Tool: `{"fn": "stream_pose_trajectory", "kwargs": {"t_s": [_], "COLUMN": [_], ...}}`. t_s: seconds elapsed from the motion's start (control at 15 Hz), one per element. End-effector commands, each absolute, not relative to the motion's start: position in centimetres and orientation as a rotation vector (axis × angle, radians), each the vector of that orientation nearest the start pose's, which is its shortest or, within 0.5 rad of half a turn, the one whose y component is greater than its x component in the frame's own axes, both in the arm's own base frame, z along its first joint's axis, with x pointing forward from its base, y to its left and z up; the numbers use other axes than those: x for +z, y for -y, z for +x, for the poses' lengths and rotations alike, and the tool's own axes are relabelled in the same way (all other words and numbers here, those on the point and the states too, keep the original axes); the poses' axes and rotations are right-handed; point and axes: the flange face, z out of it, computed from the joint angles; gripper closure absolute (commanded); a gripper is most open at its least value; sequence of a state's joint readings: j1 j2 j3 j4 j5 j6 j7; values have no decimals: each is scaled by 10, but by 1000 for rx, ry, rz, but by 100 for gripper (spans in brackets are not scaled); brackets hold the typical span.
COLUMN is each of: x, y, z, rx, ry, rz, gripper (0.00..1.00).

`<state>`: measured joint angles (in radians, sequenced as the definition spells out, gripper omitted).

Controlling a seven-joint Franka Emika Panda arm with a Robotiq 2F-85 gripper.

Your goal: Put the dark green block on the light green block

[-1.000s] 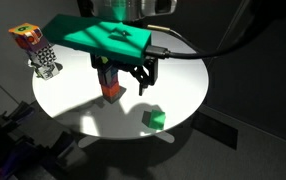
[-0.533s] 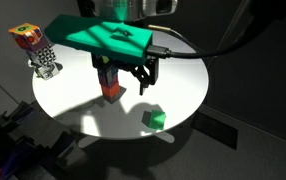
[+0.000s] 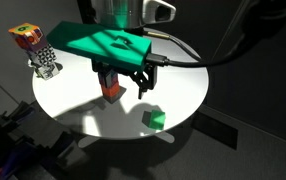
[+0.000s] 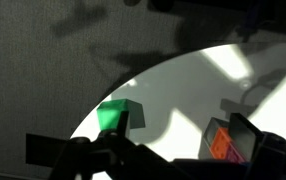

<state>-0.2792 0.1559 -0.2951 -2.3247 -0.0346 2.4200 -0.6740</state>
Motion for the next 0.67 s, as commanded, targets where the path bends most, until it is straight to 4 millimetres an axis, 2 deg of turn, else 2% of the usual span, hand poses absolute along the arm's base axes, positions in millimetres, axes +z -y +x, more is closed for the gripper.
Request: {"fn": "stream_pose_trajectory", "kwargs": {"t_s": [0.0,0.6], "x": [268,241], "y": [293,314], "z": [434,449], "rx": [126,88], "ry": [201,227], "rz": [-3140,-3096], "gripper": [0,0]}}
